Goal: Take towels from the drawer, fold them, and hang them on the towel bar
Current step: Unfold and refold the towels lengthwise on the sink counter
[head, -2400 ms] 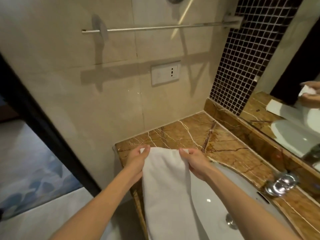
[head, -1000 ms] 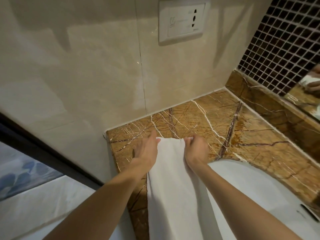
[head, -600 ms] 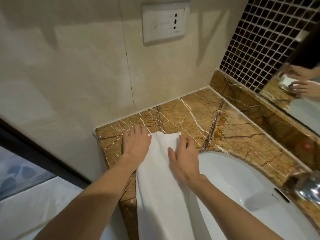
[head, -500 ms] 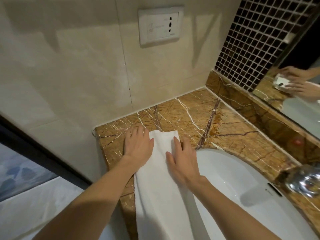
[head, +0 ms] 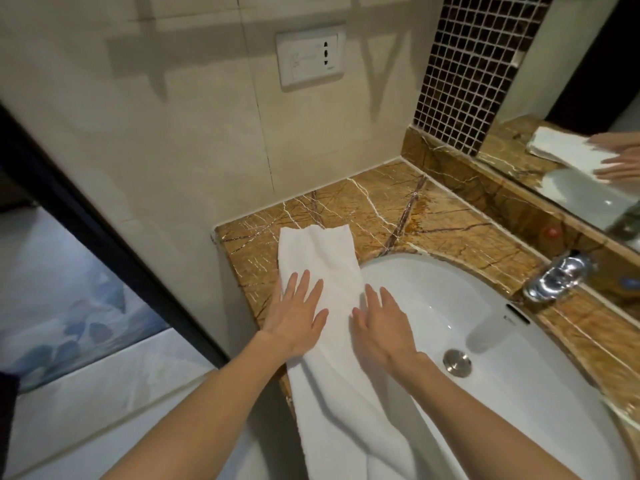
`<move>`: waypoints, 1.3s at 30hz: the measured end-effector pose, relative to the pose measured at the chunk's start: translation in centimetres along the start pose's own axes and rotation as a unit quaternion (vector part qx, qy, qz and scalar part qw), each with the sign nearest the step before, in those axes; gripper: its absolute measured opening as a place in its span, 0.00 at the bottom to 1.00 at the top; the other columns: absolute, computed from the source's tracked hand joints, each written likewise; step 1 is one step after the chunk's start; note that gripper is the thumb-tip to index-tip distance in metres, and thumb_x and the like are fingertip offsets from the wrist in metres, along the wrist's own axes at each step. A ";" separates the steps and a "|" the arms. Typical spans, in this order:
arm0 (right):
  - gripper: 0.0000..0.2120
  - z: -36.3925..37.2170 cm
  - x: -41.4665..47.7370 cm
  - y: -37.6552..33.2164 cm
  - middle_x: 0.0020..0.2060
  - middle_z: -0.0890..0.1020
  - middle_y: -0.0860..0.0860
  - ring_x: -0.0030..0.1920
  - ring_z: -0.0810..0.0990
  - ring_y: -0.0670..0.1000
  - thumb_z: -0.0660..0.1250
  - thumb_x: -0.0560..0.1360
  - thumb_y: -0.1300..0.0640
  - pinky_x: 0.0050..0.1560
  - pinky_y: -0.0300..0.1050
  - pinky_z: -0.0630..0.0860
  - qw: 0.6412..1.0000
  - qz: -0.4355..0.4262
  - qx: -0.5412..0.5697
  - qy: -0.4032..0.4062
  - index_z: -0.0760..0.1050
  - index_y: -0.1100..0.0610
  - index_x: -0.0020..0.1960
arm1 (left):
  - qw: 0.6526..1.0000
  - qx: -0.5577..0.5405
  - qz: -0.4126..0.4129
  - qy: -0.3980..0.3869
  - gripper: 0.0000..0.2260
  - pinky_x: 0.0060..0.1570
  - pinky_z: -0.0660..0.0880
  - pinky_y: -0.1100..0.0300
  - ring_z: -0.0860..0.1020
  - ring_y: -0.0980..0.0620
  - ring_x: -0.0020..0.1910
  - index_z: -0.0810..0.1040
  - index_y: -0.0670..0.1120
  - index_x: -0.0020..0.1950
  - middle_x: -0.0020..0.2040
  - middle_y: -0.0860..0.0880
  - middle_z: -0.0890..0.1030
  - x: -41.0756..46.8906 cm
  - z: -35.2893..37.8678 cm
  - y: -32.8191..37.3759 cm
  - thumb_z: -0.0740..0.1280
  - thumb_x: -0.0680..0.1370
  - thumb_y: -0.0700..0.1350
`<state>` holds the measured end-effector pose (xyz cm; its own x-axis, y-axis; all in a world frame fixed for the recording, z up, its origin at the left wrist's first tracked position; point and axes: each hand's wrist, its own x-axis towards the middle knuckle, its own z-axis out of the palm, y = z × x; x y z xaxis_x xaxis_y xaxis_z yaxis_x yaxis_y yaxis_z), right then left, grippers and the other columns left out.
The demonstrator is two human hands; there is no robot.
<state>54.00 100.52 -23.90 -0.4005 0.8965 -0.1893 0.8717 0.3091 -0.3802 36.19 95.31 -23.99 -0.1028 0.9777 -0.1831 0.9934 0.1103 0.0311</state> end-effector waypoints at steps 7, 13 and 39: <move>0.26 1.4 -7.4 4.0 0.67 0.68 0.57 0.67 0.68 0.59 0.51 0.80 0.42 0.65 0.53 0.67 0.991 0.086 0.069 -0.079 0.57 0.52 0.74 | 0.999 -0.027 0.017 -0.030 0.28 0.74 0.39 0.43 0.38 0.44 0.76 0.43 0.52 0.78 0.78 0.46 0.41 -5.6 1.3 2.3 0.40 0.80 0.62; 0.20 1.4 -13.2 5.7 0.55 0.76 0.56 0.58 0.74 0.58 0.55 0.79 0.41 0.60 0.50 0.69 0.973 0.151 0.111 -0.137 0.65 0.55 0.61 | 0.983 -0.179 -0.024 -0.031 0.27 0.74 0.39 0.48 0.33 0.44 0.75 0.49 0.51 0.78 0.77 0.43 0.35 -11.1 2.3 5.9 0.44 0.80 0.60; 0.17 -0.5 -20.1 5.9 0.31 0.68 0.57 0.35 0.66 0.54 0.61 0.76 0.53 0.37 0.48 0.65 0.974 0.103 0.181 -0.084 0.65 0.58 0.30 | 0.716 -0.667 -0.196 0.070 0.30 0.60 0.75 0.48 0.71 0.44 0.64 0.59 0.53 0.72 0.68 0.46 0.69 -16.3 1.8 11.4 0.71 0.74 0.43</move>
<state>67.39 84.50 -21.86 -0.2950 0.8537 -0.4292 0.7936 -0.0313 -0.6077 49.30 80.26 -22.46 -0.4562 0.8235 -0.3372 -0.0344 0.3623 0.9314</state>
